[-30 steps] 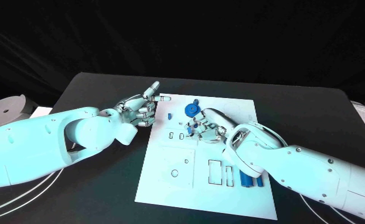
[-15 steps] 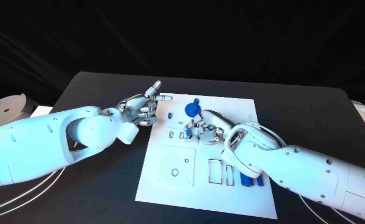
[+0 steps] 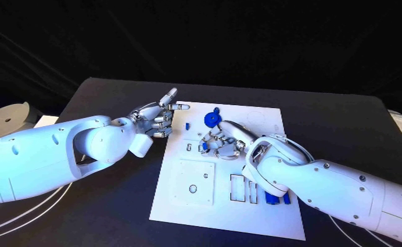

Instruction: Assemble the parts on the task board

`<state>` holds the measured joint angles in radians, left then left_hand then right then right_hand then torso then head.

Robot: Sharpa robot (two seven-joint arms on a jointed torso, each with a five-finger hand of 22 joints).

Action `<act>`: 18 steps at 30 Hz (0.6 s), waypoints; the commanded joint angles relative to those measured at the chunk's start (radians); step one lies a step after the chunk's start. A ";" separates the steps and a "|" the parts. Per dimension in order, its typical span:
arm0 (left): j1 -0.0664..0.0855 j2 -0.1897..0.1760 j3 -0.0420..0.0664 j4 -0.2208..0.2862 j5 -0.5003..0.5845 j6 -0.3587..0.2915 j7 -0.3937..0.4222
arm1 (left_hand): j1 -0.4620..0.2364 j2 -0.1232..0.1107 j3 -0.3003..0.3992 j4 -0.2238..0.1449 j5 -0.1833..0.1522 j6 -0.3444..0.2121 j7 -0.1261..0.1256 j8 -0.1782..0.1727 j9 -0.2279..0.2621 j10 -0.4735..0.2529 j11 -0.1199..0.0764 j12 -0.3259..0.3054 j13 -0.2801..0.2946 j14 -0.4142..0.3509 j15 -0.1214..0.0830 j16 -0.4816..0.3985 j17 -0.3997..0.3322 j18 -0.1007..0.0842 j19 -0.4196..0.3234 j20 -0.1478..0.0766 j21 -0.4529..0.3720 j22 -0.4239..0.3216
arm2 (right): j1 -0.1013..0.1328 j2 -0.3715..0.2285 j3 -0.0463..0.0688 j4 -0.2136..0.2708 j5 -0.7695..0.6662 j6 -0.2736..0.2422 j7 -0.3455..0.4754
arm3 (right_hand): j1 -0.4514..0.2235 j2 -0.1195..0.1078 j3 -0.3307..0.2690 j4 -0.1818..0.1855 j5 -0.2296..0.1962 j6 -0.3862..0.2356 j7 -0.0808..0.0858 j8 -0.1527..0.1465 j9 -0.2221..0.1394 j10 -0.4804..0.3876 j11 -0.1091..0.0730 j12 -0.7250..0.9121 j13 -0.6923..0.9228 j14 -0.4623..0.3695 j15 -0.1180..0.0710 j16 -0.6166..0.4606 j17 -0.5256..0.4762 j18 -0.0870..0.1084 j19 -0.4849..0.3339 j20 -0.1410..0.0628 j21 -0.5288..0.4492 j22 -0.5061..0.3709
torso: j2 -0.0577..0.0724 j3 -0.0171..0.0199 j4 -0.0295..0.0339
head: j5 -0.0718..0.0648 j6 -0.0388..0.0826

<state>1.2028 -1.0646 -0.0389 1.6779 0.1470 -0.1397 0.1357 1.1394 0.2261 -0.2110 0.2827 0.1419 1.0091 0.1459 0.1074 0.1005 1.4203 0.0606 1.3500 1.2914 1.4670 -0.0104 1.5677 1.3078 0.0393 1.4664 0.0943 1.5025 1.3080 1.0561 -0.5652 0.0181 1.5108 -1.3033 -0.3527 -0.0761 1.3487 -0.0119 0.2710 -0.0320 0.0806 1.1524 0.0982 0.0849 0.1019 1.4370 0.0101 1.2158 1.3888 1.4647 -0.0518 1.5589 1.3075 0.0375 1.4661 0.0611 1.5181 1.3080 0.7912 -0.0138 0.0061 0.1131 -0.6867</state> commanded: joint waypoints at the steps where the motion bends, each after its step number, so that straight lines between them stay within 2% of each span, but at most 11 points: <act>1: 0.001 0.002 0.001 0.000 0.004 0.006 0.000 | 0.009 -0.001 -0.002 -0.006 0.004 -0.010 0.000 -0.006 -0.002 -0.002 0.002 -0.005 -0.001 0.104 0.005 0.003 0.263 -0.005 0.032 0.006 0.001 0.106 | -0.001 0.001 0.000 -0.002 -0.002 0.009 -0.004 | -0.005 0.002 0.005 -0.002 -0.001 0.010 -0.004 0.005 0.001 -0.010 0.002 -0.008 -0.062 0.100 -0.003 -0.004 0.237 -0.010 0.039 -0.007 -0.002 0.141 | -0.001 0.0003 -0.0014 | 0.002 -0.001; 18: 0.001 0.006 0.001 -0.001 0.004 0.010 -0.003 | 0.009 -0.001 -0.002 -0.006 0.004 -0.010 0.000 -0.006 -0.002 -0.002 0.002 -0.005 -0.001 0.104 0.005 0.003 0.263 -0.005 0.032 0.006 0.001 0.106 | -0.001 0.010 -0.002 -0.035 -0.013 0.036 -0.022 | -0.005 -0.003 0.009 -0.011 -0.014 0.002 0.002 0.000 -0.003 -0.046 0.007 -0.068 -0.098 0.102 0.001 0.002 0.247 -0.008 0.035 -0.004 -0.006 0.133 | -0.001 0.0002 -0.0007 | 0.003 -0.009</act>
<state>1.2028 -1.0611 -0.0389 1.6765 0.1477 -0.1395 0.1314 1.1393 0.2261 -0.2110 0.2827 0.1419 1.0091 0.1459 0.1074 0.1005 1.4203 0.0606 1.3500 1.2915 1.4671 -0.0104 1.5678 1.3077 0.0393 1.4665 0.0943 1.5024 1.3078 1.0580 -0.5547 0.0184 1.4807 -1.3031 -0.3425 -0.0843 1.3456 -0.0154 0.2777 -0.0390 0.0709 1.1523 0.0981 0.0845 0.0983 1.4005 0.0164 1.1508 1.3789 1.4647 -0.0518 1.5588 1.3074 0.0375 1.4660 0.0611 1.5181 1.3078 0.7906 -0.0134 0.0057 0.1147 -0.6945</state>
